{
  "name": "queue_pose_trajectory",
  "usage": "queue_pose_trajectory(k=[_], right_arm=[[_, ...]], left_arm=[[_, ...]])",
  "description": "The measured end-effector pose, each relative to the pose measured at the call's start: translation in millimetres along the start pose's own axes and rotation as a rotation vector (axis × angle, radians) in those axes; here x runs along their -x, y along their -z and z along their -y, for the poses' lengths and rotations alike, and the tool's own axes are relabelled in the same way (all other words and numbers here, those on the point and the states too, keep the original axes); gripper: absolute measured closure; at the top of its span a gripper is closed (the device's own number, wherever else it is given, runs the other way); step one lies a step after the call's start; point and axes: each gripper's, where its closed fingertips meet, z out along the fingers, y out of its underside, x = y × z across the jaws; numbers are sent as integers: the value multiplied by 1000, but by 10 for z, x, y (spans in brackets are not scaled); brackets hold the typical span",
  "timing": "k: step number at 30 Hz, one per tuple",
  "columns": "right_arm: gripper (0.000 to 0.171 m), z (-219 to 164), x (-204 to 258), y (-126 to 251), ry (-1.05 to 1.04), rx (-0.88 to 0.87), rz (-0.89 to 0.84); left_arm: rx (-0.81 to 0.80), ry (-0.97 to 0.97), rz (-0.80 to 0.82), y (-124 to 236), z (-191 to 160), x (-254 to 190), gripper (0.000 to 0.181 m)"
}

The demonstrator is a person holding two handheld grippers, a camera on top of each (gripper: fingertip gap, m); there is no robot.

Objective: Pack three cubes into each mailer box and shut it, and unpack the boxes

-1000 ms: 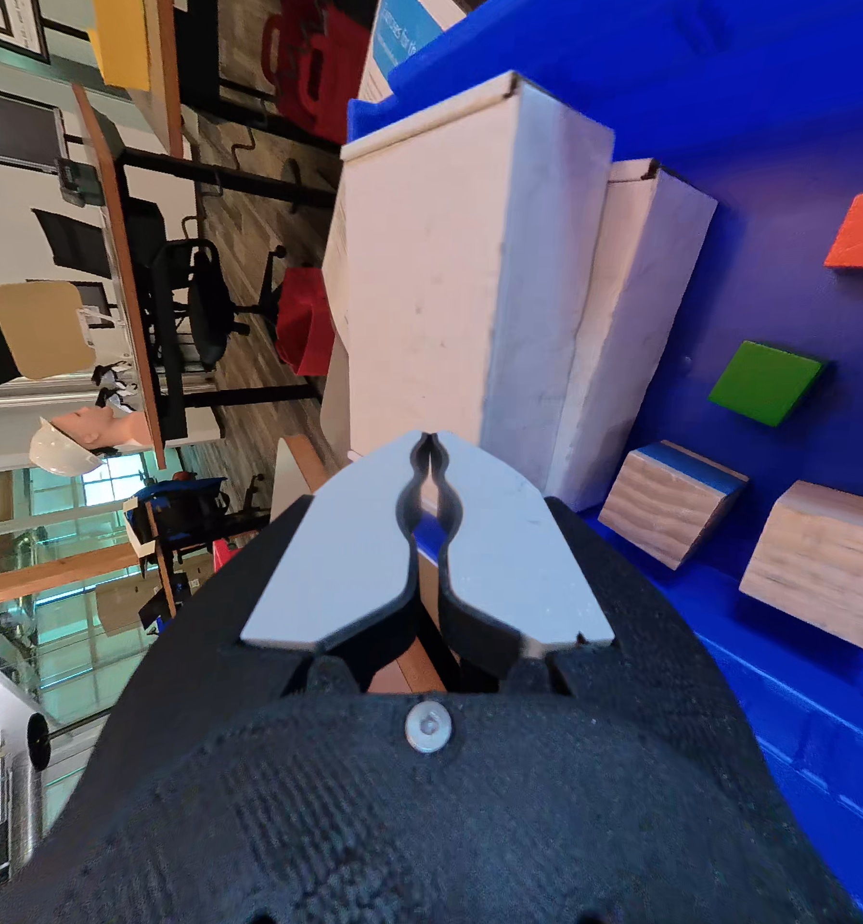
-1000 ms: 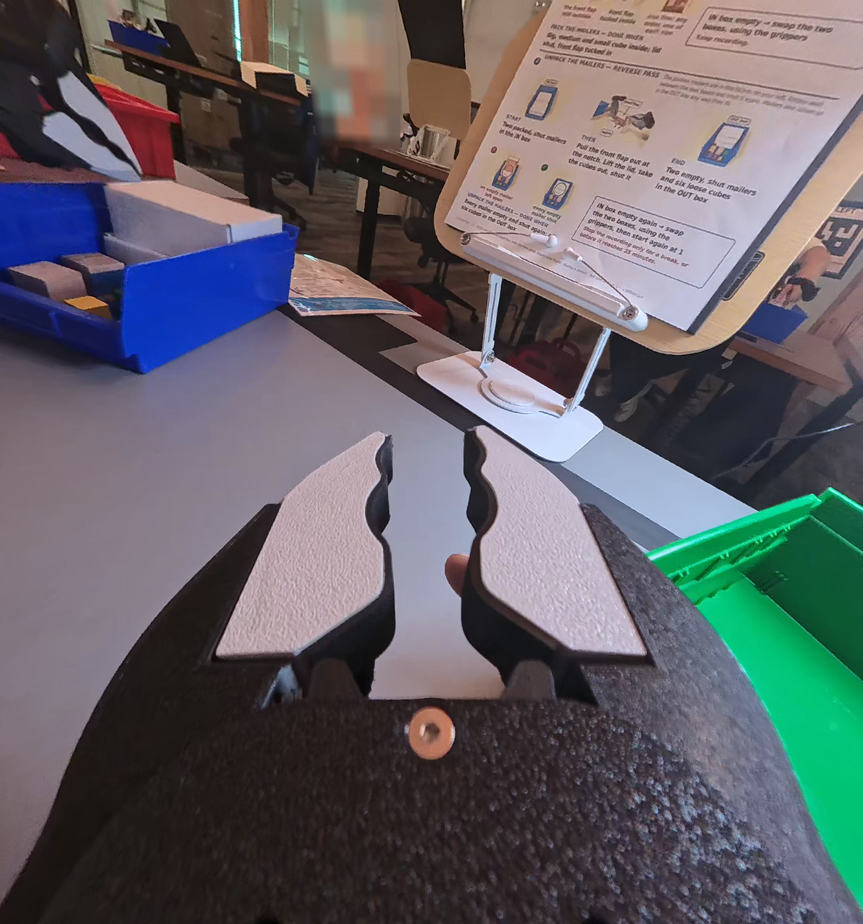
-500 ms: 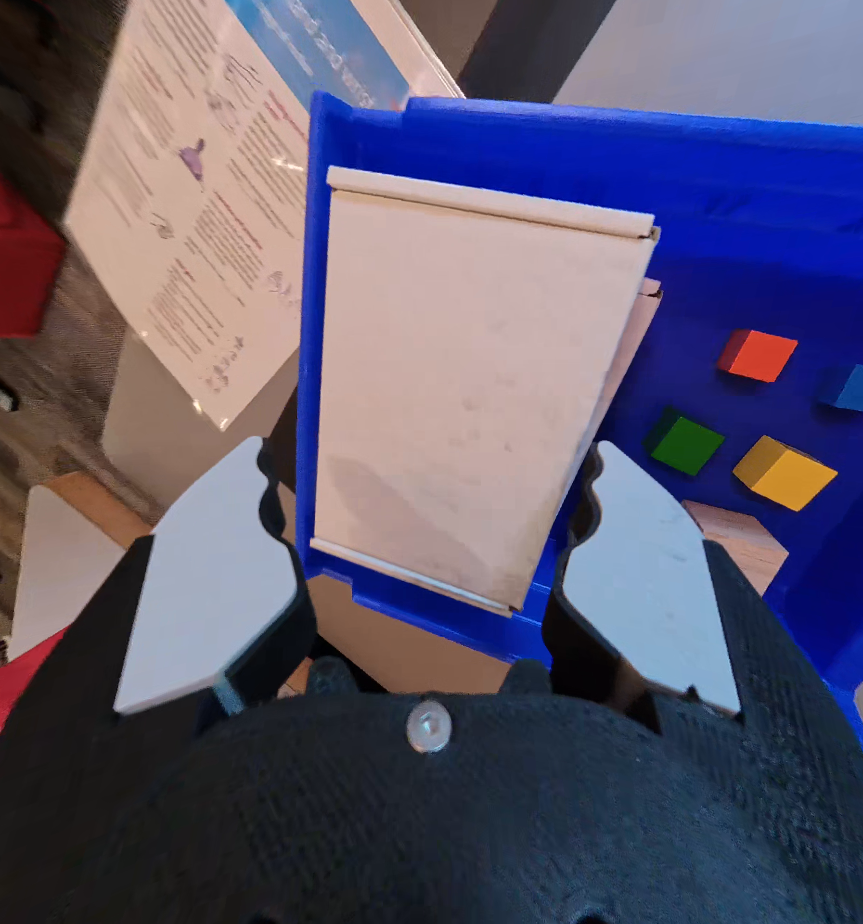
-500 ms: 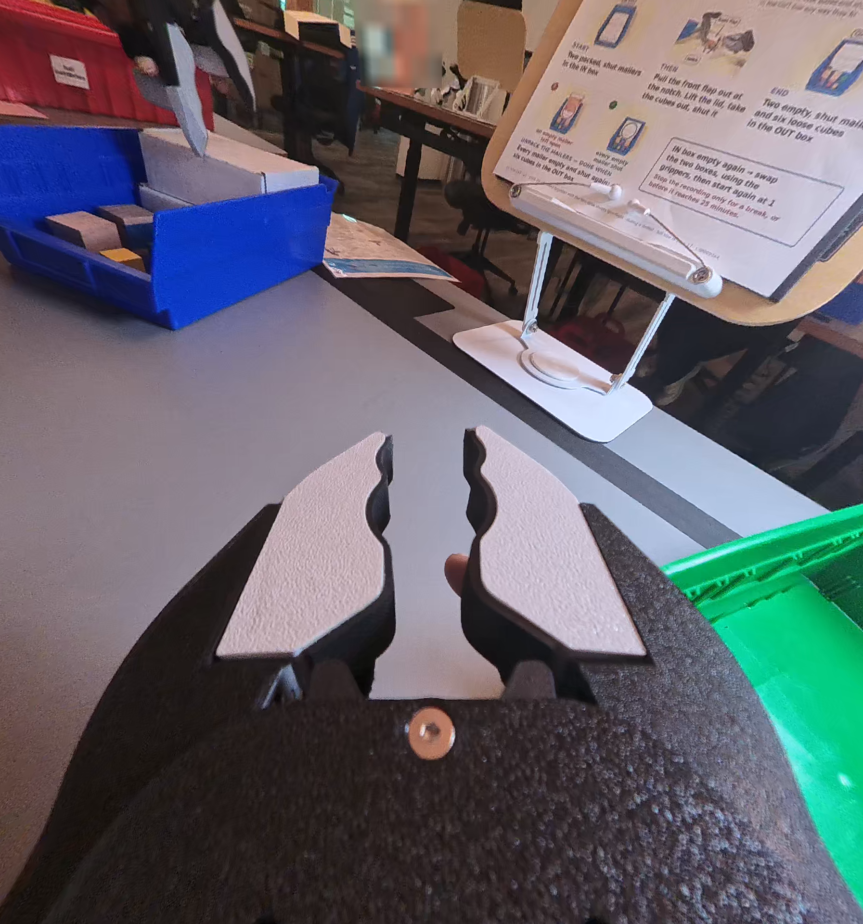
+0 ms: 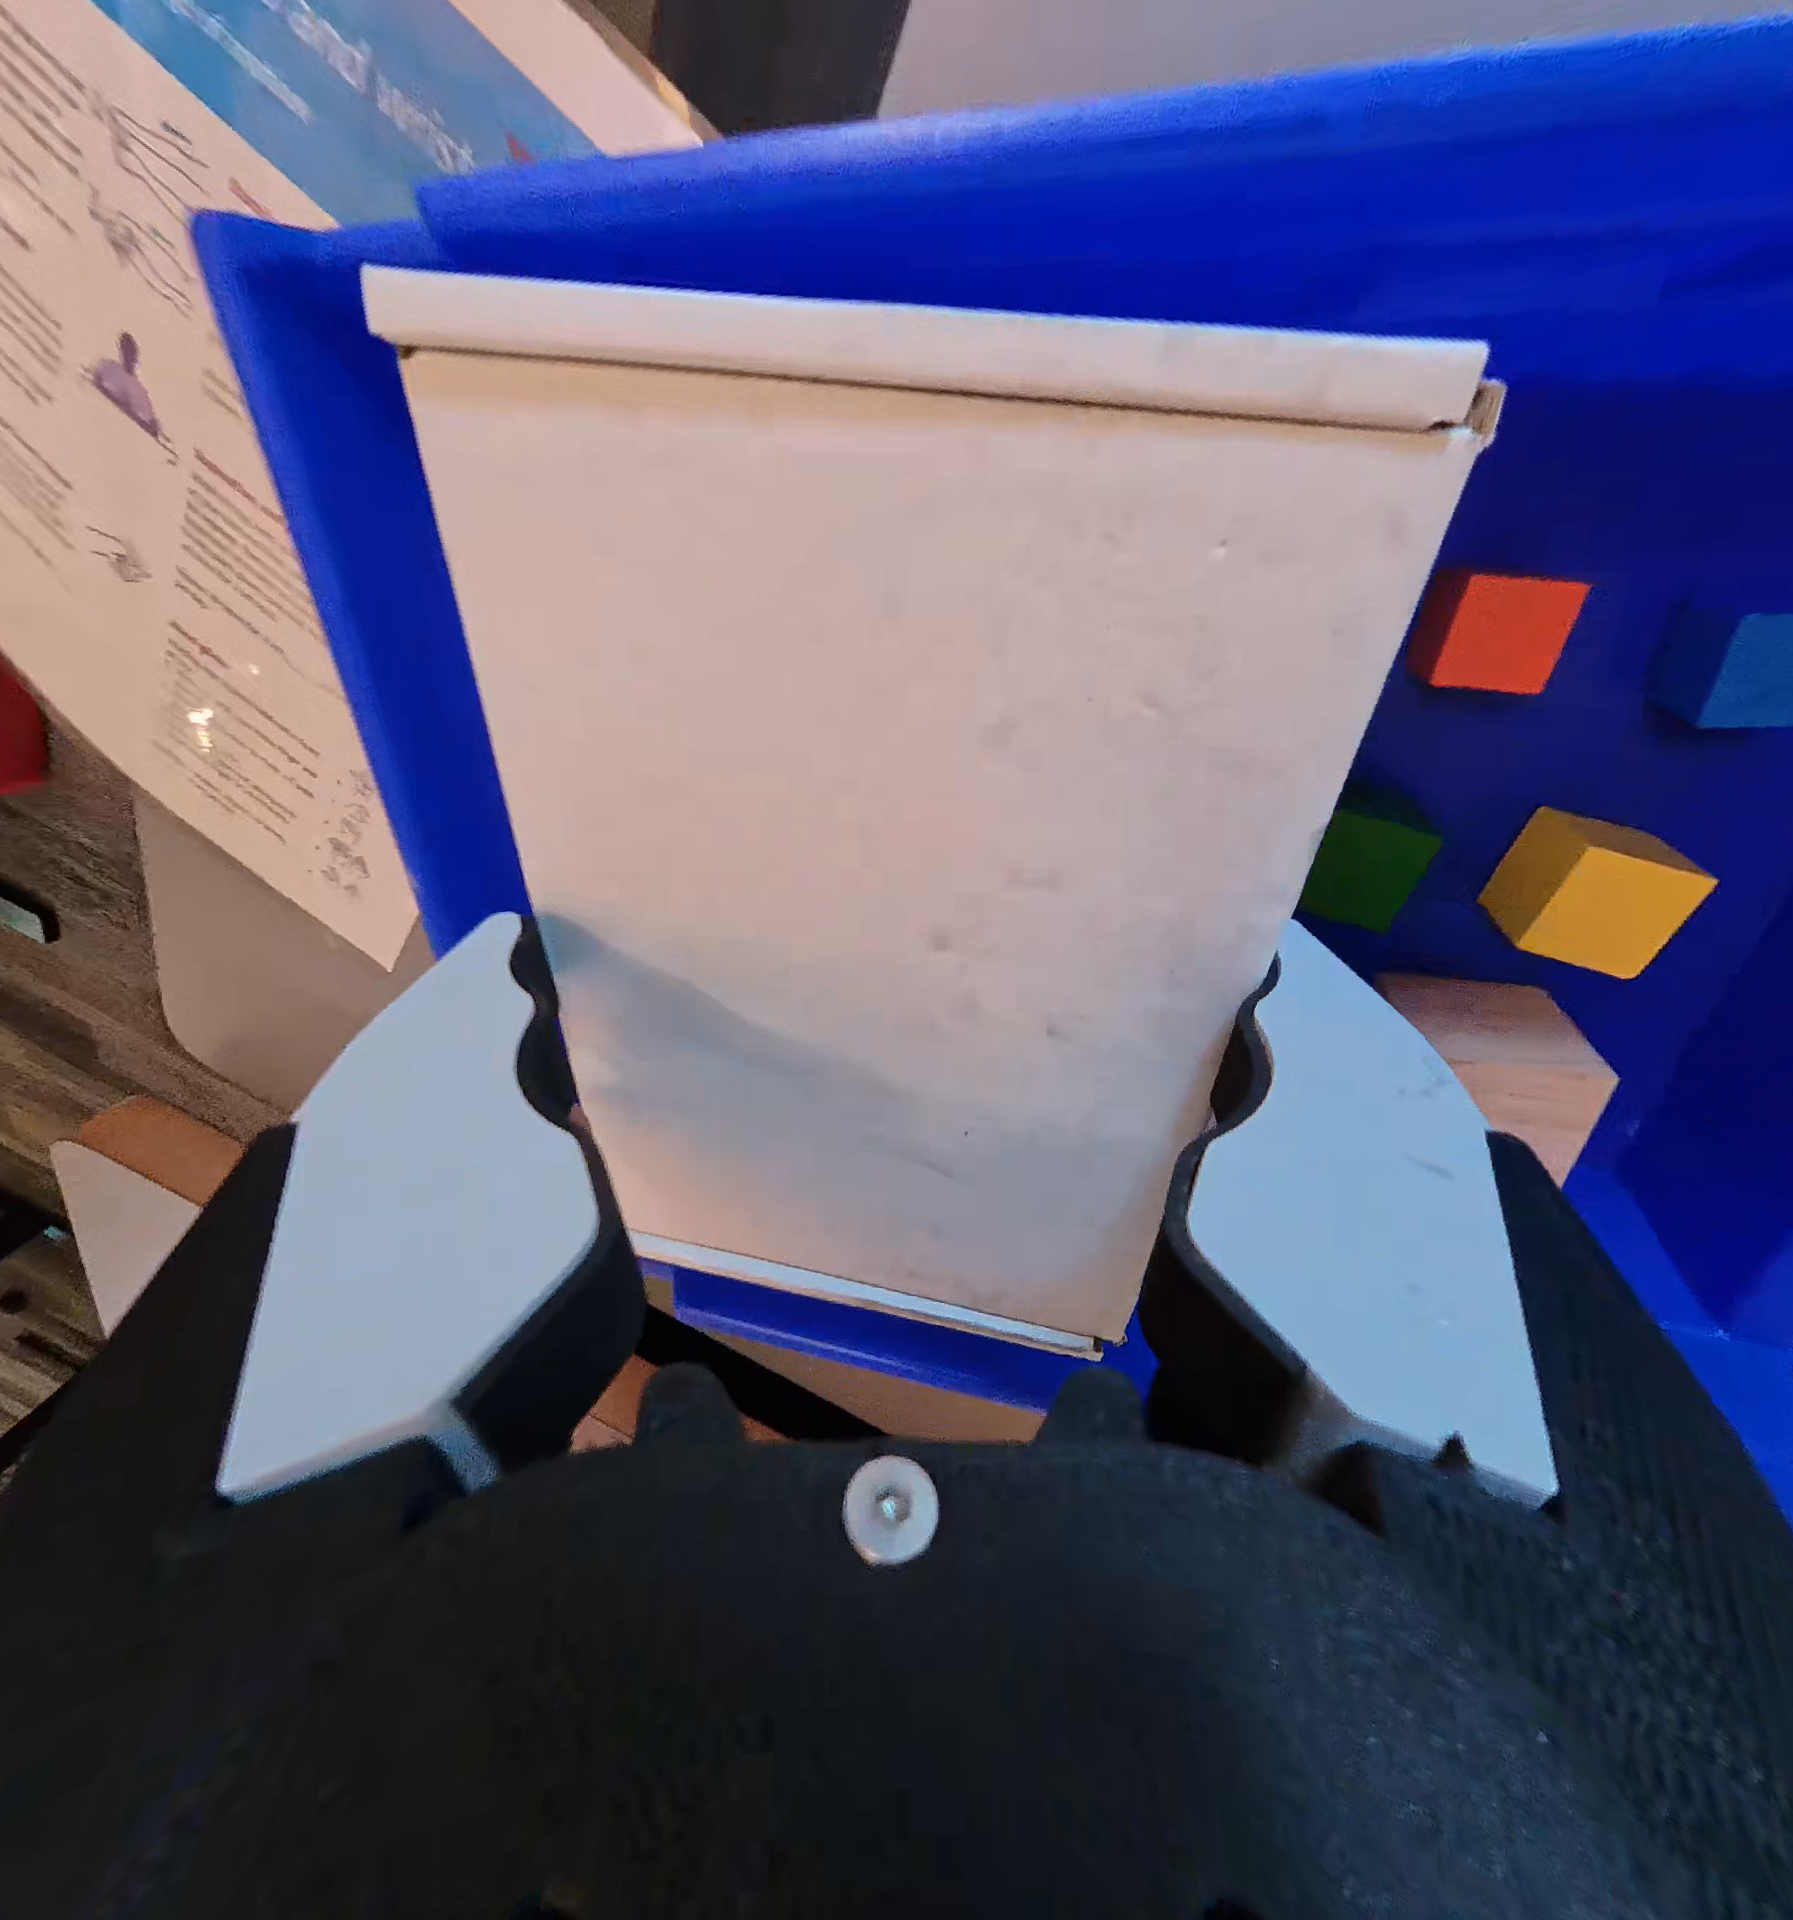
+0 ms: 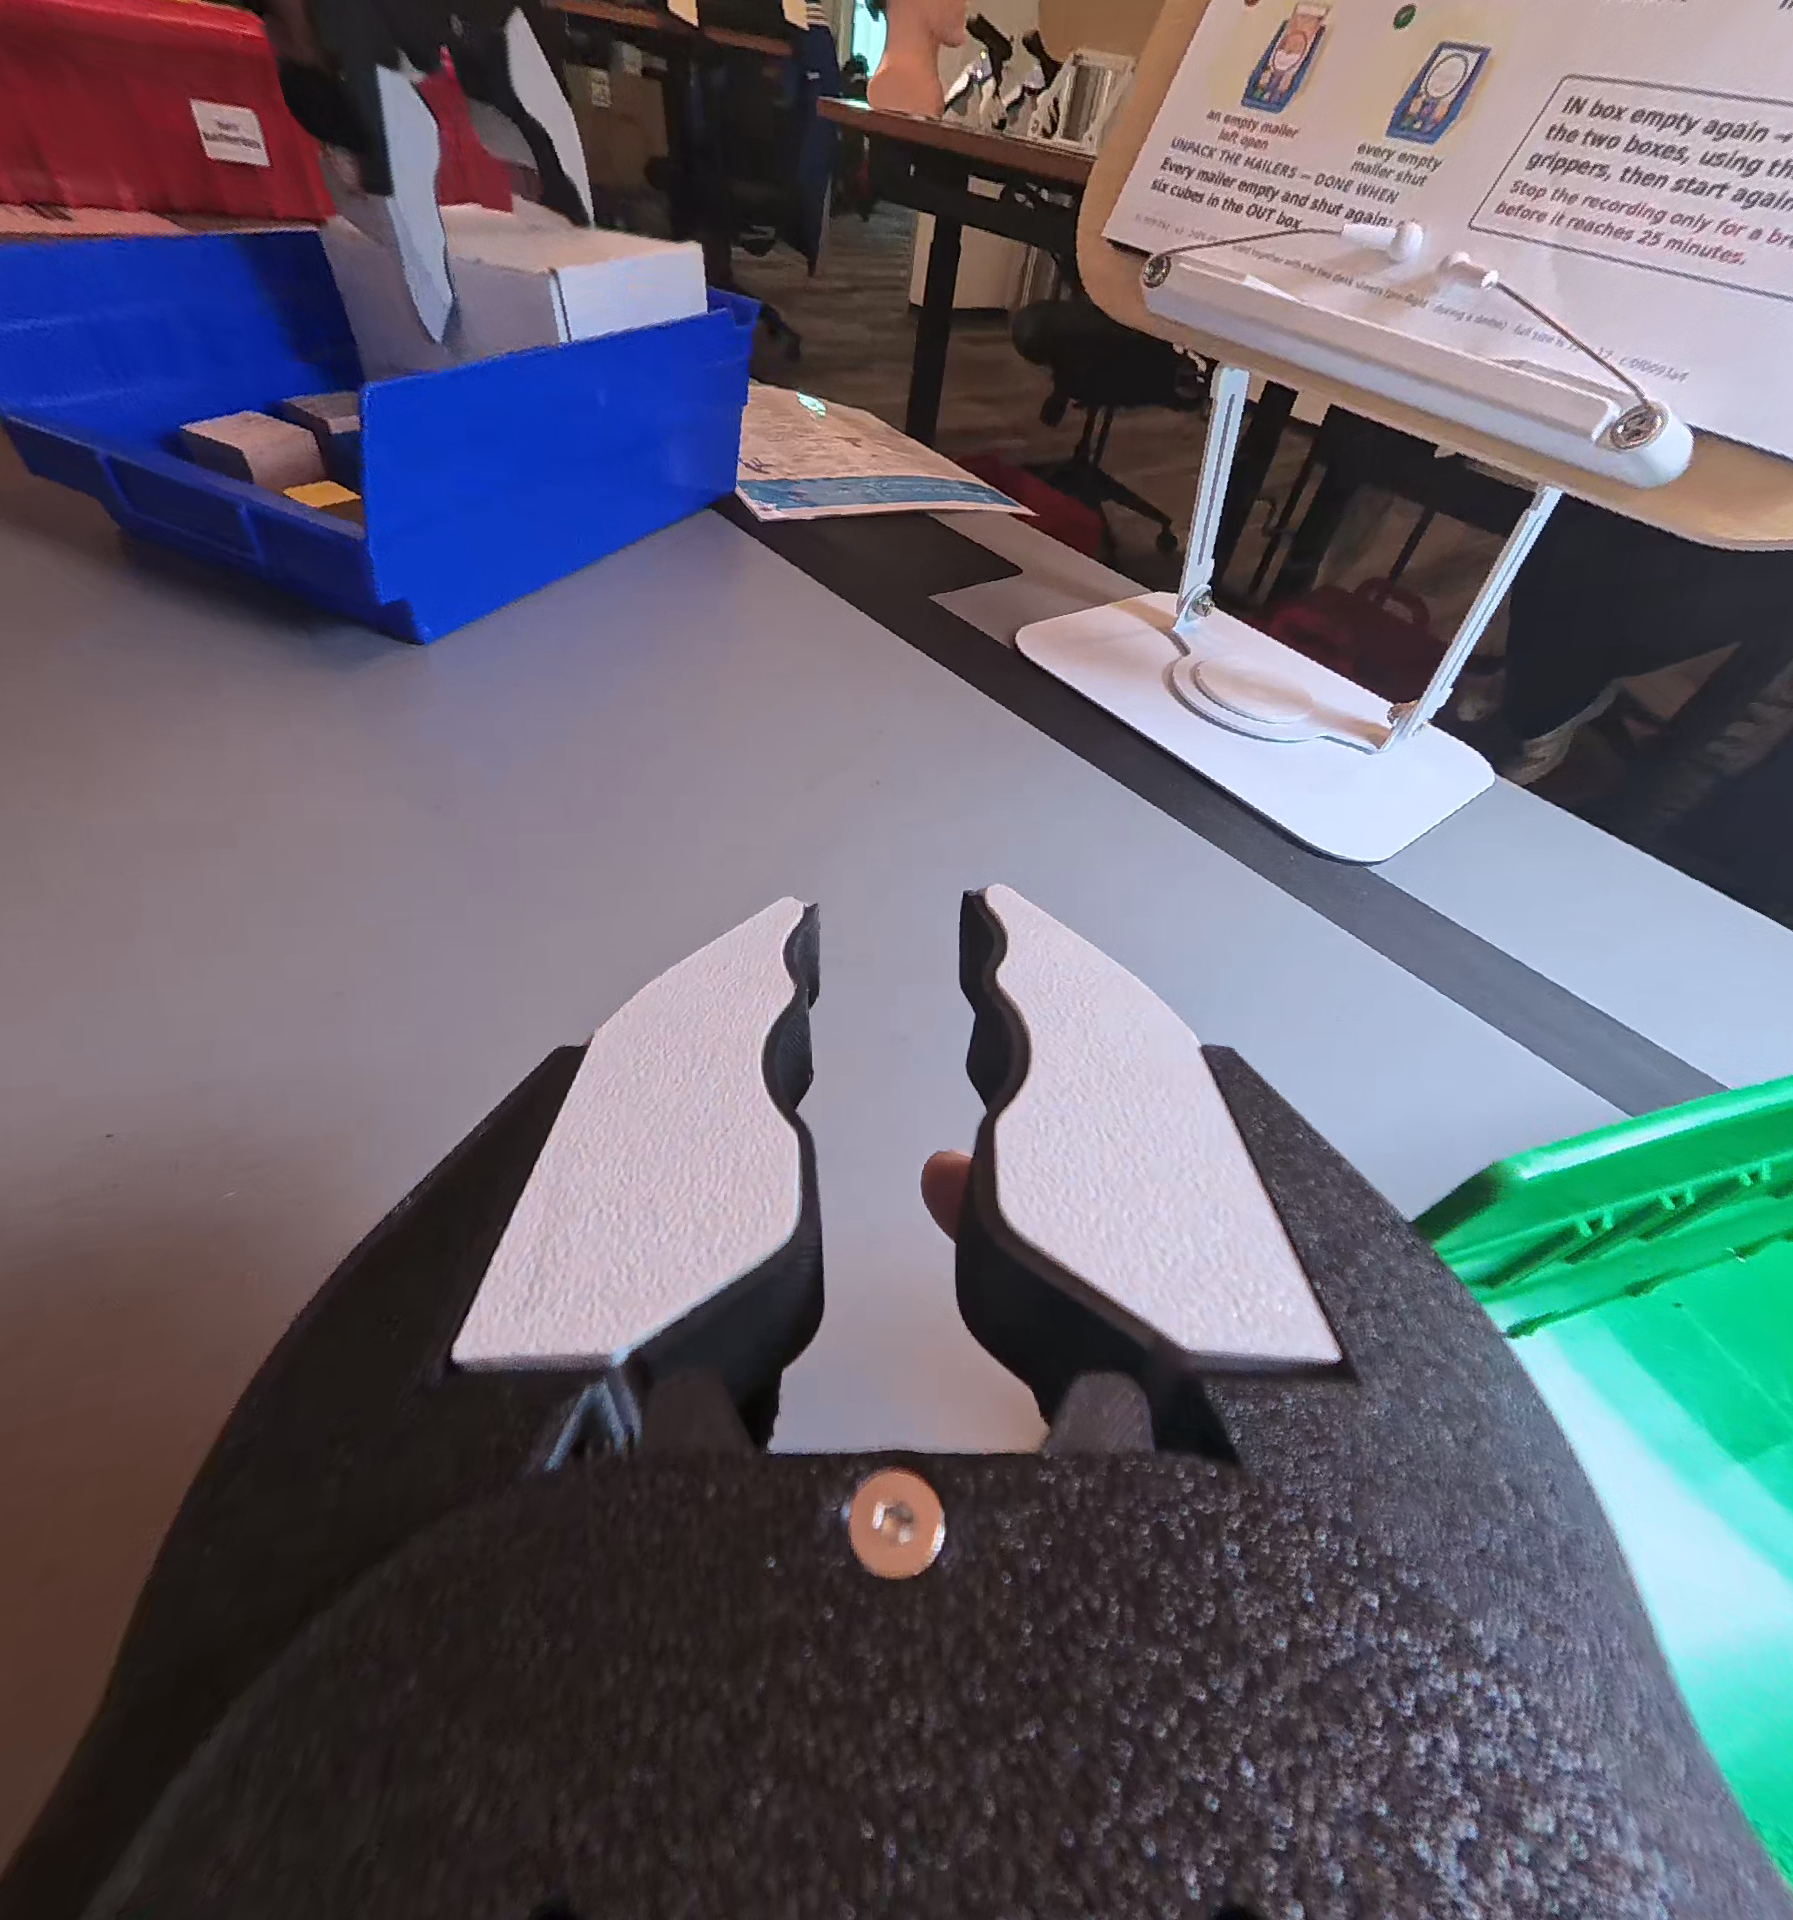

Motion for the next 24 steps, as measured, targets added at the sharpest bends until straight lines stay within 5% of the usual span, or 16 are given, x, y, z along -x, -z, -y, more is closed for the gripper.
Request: queue_pose_trajectory(k=[8, 14, 18, 24], right_arm=[[145, 150, 79, 97, 75, -32, -6], [143, 411, 300, 138, 165, -80, 17], [131, 587, 506, 170, 262, -110, 39], [102, 657, 1055, 245, 586, -80, 131]], left_arm=[[-309, 28, 109, 960, 332, -301, 59], [-648, -121, 56, 1738, 1095, -1325, 59], [-774, -220, -114, 1692, 1530, -2212, 60], [-702, -318, -390, 1099, 1769, -3223, 60]])
